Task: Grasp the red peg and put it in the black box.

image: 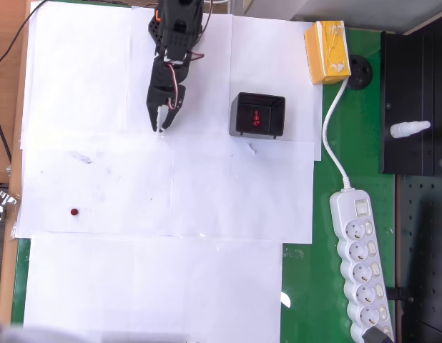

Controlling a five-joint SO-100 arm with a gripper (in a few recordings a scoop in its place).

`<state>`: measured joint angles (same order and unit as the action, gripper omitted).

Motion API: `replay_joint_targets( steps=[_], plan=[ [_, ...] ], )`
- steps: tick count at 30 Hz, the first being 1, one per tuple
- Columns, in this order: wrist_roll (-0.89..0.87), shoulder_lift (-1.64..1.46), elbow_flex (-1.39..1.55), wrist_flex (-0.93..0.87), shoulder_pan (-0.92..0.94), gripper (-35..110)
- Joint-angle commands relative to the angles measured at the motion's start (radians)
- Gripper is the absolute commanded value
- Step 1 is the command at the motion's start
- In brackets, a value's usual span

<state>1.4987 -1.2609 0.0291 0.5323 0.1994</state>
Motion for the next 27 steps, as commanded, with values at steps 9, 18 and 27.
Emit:
replay_joint_targets(
  steps=[9, 18, 27],
  plan=[
    [0.000, -0.488, -0.009, 0.626, 0.109, 1],
    [0.061, -0.854, 0.285, 0.842, 0.225, 1],
    [0.086, -0.920, 0.531, 0.727, 0.265, 1]
  ],
)
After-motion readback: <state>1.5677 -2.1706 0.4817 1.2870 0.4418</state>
